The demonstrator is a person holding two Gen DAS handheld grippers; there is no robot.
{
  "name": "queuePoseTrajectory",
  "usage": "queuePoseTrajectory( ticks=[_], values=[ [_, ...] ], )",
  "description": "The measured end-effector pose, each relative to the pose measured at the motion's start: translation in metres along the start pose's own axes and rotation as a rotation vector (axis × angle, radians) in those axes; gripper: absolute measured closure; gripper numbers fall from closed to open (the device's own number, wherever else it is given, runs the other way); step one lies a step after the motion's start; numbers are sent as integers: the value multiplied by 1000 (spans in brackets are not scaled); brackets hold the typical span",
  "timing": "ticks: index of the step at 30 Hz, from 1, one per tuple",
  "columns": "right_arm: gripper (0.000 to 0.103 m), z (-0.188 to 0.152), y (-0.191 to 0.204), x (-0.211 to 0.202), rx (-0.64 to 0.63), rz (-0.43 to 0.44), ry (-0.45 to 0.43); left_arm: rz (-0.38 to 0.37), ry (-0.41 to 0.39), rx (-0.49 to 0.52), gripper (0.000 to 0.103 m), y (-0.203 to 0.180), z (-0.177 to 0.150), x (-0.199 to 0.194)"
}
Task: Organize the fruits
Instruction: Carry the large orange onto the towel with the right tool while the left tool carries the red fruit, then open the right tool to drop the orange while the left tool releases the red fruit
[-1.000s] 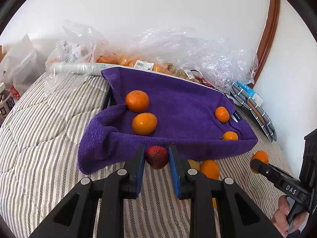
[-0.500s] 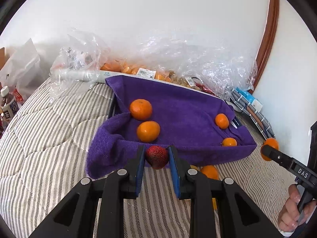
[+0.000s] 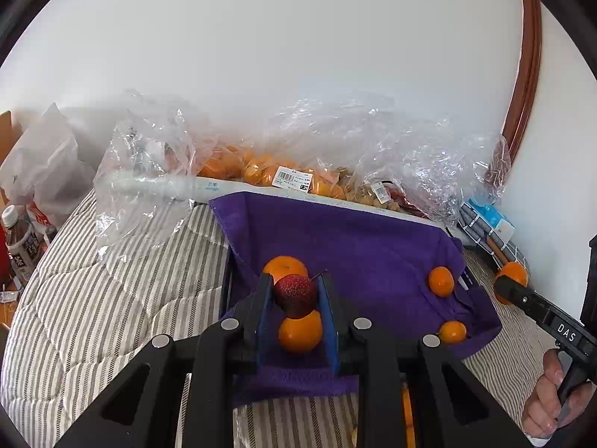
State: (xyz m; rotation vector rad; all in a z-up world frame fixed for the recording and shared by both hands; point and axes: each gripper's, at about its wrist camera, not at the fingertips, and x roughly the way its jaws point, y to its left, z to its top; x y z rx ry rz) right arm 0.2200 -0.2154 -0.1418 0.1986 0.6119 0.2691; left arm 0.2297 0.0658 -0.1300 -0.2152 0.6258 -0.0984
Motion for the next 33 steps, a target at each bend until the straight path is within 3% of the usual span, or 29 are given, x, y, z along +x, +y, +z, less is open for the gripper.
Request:
queuePoseTrajectory(
  ticks=[9,18,28,33],
  values=[
    [60,-12,-11,47,-12,-26,88,-44,48,-40,80,5,-2,41],
    [60,-17,-18,58,40,-41,115,-54,79,-34,80,0,-9,51],
    [53,-16,-14,48,19,-69,61,-54,87,-38,80,0,-12,53],
    [49,-16,-15,43,31,-93,39,-48,78,-24,74,-2,-12,51]
  ],
)
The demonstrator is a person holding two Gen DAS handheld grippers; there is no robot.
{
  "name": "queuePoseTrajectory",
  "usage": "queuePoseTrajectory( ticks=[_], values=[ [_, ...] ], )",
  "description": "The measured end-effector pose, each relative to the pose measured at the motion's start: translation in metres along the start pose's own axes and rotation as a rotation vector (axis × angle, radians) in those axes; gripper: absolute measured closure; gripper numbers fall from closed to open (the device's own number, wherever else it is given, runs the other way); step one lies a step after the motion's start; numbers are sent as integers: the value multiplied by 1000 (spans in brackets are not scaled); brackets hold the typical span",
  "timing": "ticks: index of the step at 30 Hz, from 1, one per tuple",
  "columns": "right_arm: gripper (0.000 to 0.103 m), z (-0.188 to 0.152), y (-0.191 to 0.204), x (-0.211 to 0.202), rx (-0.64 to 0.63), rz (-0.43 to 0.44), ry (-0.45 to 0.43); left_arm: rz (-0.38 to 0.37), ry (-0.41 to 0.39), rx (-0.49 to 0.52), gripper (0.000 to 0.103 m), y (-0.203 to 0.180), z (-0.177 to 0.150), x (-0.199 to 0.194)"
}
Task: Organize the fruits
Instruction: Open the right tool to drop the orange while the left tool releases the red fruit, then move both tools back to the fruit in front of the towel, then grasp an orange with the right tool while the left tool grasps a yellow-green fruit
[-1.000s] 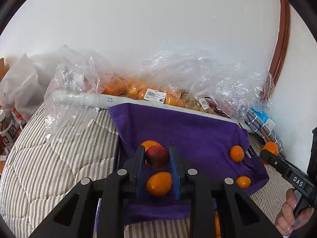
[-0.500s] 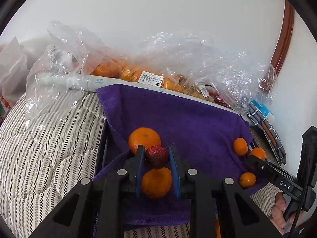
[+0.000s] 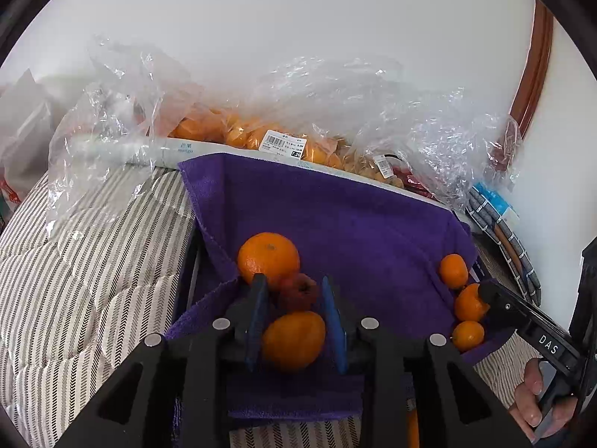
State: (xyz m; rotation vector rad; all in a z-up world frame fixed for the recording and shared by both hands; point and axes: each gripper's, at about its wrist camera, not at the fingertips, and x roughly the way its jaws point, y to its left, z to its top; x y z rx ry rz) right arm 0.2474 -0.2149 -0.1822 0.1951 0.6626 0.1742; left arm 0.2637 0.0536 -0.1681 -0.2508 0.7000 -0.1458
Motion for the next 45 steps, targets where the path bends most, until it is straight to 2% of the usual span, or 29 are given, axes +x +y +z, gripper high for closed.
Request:
queuePoseTrajectory(
  ticks=[5,9,11,15,18,24,27,33,37,41,45],
  values=[
    [49,-2,1,-4,-7,-15,-16,13,-16,-7,67,1,0,-4],
    [49,-4,3,-9,-6,-16,0,16,-42,-22,66,5,-2,-14],
    [49,-8,8,-18,-17,-42,-9,10,-55,-32,63,7,-4,-21],
    [48,-21,23,-44,-56,-34,-2,25,-68,-29,62,6,-10,-33],
    [48,-31,35,-60,-72,-43,9,46,-70,-16,62,8,-23,-50],
    [48,-61,56,-77,-28,23,61,108,-91,29,55,22,-57,-92],
    [49,-79,72,-76,-46,25,72,143,-72,23,55,32,-66,-103],
    [50,-101,98,-75,-55,88,108,165,-51,-35,54,51,-74,-111],
    [50,-106,114,-71,-87,84,117,169,-14,-40,54,52,-73,-104],
    [57,-106,119,-59,-90,90,151,175,-11,-55,54,55,-74,-103],
    [58,-102,119,-49,-85,80,175,173,-8,-61,54,56,-73,-101]
  ],
)
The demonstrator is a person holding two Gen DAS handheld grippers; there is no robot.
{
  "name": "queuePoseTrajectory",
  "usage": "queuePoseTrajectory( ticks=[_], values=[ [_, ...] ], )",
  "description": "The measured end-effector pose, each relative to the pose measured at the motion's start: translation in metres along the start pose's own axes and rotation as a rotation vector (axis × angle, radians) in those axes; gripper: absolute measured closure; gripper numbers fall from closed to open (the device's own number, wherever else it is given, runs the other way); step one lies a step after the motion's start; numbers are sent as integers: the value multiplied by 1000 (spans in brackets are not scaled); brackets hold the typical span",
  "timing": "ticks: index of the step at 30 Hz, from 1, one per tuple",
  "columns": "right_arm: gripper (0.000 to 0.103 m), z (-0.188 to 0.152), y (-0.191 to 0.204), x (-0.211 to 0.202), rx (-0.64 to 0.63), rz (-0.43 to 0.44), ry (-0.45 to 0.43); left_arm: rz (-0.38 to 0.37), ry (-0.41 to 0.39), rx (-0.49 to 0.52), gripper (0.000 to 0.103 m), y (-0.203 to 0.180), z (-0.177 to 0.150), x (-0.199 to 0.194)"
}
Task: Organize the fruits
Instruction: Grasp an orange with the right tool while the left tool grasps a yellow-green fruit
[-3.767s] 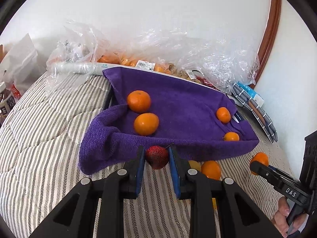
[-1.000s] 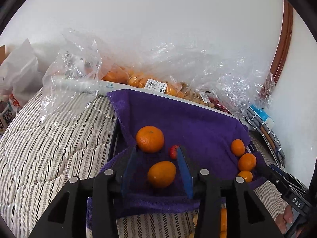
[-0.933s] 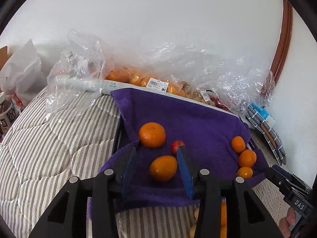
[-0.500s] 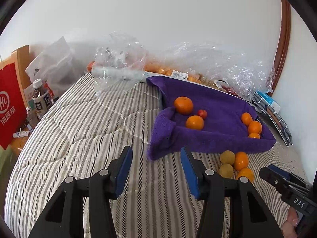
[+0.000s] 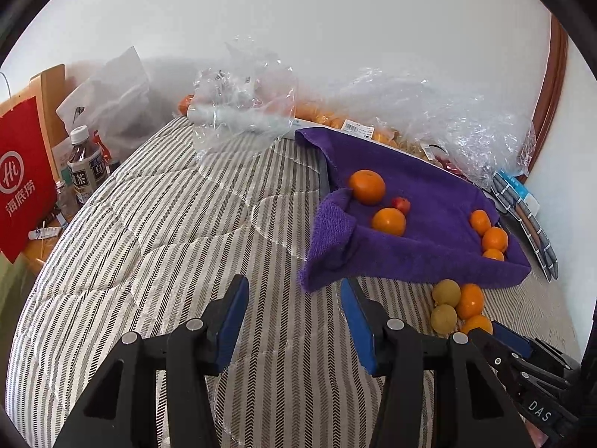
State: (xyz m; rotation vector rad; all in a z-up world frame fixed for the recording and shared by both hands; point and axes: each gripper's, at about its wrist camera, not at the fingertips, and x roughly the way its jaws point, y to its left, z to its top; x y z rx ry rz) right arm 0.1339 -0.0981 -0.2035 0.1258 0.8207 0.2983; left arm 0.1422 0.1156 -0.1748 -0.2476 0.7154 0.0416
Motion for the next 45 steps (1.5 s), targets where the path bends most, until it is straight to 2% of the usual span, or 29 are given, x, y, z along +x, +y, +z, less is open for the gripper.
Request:
queuePoseTrajectory(
  ticks=[3,5,11,15,30,34,38,42,45],
  values=[
    [60,1,-1,9,1,-3,36,-3,5,0,54,0,0,1],
    [67,2,-1,11,1,6,36,-5,5,2,54,-1,0,1],
    [67,0,-5,3,7,11,13,-11,8,14,54,-3,1,2],
    [67,-2,-13,-7,4,-25,-16,-15,15,9,53,-2,0,4],
    [67,-9,-74,-40,54,-118,-79,-76,52,60,47,-14,-5,5],
    [67,-5,-86,-47,28,-170,-106,-96,66,85,47,-27,-12,2],
    [67,-3,-100,-49,34,-153,-106,-162,102,101,47,-48,-18,5],
    [67,-4,-115,-51,88,-111,-104,-166,126,157,47,-76,-21,14],
    [67,-6,-120,-54,94,-125,-106,-155,156,174,47,-97,-22,25]
  ],
)
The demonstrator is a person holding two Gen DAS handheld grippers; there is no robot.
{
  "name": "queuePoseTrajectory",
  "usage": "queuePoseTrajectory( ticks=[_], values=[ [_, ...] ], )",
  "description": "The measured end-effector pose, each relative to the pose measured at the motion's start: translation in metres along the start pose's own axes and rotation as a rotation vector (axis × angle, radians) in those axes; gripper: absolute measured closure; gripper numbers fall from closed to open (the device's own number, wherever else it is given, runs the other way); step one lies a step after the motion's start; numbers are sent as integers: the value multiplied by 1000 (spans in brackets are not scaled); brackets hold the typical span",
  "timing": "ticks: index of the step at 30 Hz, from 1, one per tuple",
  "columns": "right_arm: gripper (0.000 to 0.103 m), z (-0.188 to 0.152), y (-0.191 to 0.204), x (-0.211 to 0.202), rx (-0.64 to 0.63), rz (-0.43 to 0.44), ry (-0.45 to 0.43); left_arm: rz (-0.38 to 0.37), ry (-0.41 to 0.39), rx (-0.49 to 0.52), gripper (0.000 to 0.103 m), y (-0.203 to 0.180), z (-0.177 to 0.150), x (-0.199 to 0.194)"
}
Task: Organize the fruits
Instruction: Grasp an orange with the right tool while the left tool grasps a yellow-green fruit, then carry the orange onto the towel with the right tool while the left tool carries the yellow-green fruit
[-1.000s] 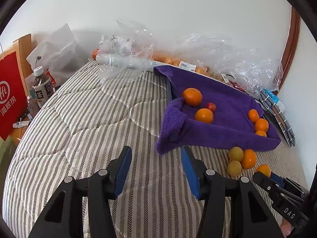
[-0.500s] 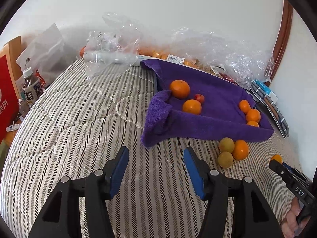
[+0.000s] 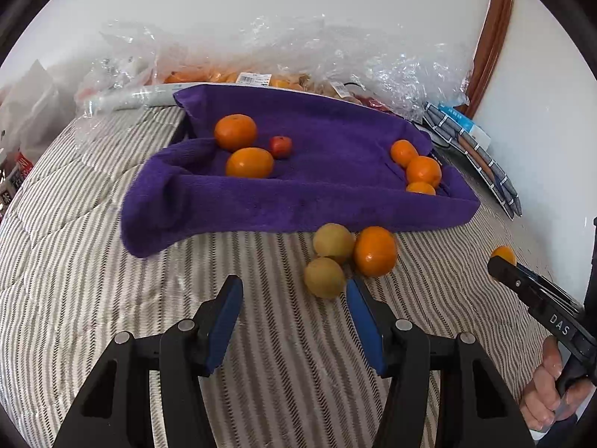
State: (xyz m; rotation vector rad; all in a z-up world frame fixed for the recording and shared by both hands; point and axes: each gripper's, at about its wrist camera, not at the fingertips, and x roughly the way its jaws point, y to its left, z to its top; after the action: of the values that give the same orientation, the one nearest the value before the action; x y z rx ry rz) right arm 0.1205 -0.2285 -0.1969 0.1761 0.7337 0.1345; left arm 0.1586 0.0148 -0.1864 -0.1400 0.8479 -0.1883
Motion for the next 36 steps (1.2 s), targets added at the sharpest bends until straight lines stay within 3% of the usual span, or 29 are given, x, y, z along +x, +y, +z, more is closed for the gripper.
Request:
queuePoseTrajectory(
  ticks=[3,8,13,21,25,36],
  values=[
    [67,0,-6,-1,29,22,-2,23,15,24,55,-13,0,7],
    [67,0,-11,5,55,39,25,38,19,36,79,-17,1,8],
    [67,-1,-13,5,65,59,29,18,16,11,79,-11,2,9],
    [67,0,-13,5,77,65,23,57,5,-23,79,-5,3,7],
    [67,-1,-17,4,95,63,20,67,-35,-82,79,6,2,-1],
    [67,-1,-18,3,96,75,13,44,-98,-103,79,12,-1,-14]
  ],
)
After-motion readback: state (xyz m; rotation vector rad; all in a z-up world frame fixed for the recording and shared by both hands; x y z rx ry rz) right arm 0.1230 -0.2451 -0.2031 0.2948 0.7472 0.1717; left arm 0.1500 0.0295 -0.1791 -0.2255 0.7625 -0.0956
